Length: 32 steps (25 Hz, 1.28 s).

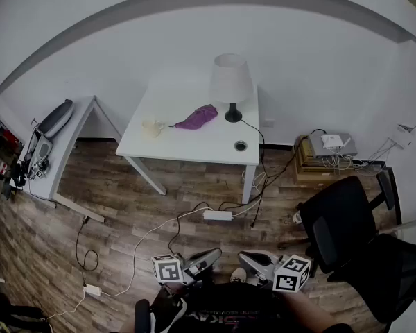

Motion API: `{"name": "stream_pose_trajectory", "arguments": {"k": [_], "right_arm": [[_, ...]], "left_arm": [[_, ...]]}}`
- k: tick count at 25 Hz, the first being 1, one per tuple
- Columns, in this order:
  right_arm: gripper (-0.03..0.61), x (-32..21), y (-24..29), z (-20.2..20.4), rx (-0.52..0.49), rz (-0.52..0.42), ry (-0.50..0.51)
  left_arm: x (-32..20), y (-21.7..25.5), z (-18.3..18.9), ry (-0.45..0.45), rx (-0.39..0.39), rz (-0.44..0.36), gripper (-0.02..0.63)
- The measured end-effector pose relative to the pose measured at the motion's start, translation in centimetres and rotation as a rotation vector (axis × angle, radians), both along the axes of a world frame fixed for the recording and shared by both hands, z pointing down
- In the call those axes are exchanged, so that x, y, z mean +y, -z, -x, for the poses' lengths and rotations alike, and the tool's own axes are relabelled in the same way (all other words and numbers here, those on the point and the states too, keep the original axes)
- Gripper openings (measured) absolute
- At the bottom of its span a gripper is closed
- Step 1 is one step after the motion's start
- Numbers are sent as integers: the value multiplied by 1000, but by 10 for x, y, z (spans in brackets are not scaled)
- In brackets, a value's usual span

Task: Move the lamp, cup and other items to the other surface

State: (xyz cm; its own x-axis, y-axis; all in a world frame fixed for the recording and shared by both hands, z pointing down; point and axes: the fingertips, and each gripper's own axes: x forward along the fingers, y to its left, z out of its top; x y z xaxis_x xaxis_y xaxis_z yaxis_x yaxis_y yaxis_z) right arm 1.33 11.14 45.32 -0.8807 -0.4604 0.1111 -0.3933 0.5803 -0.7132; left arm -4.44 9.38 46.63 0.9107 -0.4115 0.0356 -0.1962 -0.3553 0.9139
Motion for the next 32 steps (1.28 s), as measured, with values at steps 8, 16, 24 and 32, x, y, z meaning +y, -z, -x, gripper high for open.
{"name": "stream_pose_trajectory", "arguments": {"k": [8, 16, 24, 32], "right_arm": [[3, 2, -4, -6, 3, -3, 3], [3, 1, -3, -7, 3, -2, 1], [5, -2, 2, -16, -31, -9, -22], [6, -4, -2, -27, -59, 4, -44]], "left_arm": [[2, 0, -4, -1, -2, -2, -8], [1, -2, -7, -3, 1, 6, -8], [1, -4, -13, -10, 0, 16, -8], [-1, -10, -21, -18, 9, 27, -8]]}}
